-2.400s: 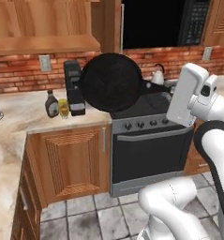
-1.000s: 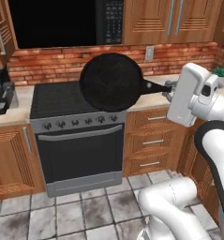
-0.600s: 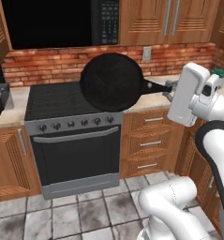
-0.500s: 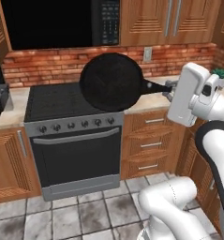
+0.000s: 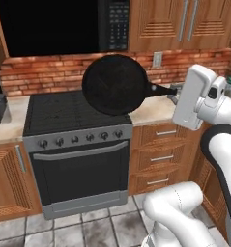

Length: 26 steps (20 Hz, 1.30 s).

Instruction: Pick the pan from the cabinet and place it on the stove. Then turn on the stove burner for the pan.

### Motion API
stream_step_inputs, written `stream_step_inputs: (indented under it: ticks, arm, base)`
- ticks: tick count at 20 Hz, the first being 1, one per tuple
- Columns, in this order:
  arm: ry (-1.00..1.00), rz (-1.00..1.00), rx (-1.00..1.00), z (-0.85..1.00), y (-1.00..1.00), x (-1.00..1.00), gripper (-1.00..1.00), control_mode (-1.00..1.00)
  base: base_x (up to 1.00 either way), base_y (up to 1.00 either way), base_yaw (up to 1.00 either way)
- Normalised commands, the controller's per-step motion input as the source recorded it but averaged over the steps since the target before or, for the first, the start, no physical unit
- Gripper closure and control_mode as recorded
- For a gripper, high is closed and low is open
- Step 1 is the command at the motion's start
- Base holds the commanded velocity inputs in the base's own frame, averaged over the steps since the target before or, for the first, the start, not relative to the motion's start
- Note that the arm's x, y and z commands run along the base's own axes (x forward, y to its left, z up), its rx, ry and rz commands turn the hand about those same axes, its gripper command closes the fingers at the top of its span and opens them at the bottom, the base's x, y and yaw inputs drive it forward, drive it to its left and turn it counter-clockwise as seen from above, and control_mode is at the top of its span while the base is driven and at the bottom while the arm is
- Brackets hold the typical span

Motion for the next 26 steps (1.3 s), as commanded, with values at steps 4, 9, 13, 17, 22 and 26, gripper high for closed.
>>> stream_step_inputs:
  ticks: [4,9,13,17,22,26]
  arm:
    - [0.0,0.0,0.0,0.0,0.0,0.0,1.0,1.0]
    - [0.0,0.0,0.0,0.0,0.0,0.0,1.0,1.0]
    - [0.0,0.0,0.0,0.0,0.0,0.0,1.0,1.0]
    - [0.0,0.0,0.0,0.0,0.0,0.0,1.0,1.0]
    - [0.0,0.0,0.0,0.0,0.0,0.0,1.0,1.0]
    - [0.0,0.0,0.0,0.0,0.0,0.0,1.0,1.0]
  base:
    - [0.49,0.0,0.0]
    - [0.44,0.0,0.0]
    - [0.4,0.01,0.0]
    - [0.32,0.0,0.0]
    - [0.11,0.0,0.01]
    - [0.01,0.0,0.03]
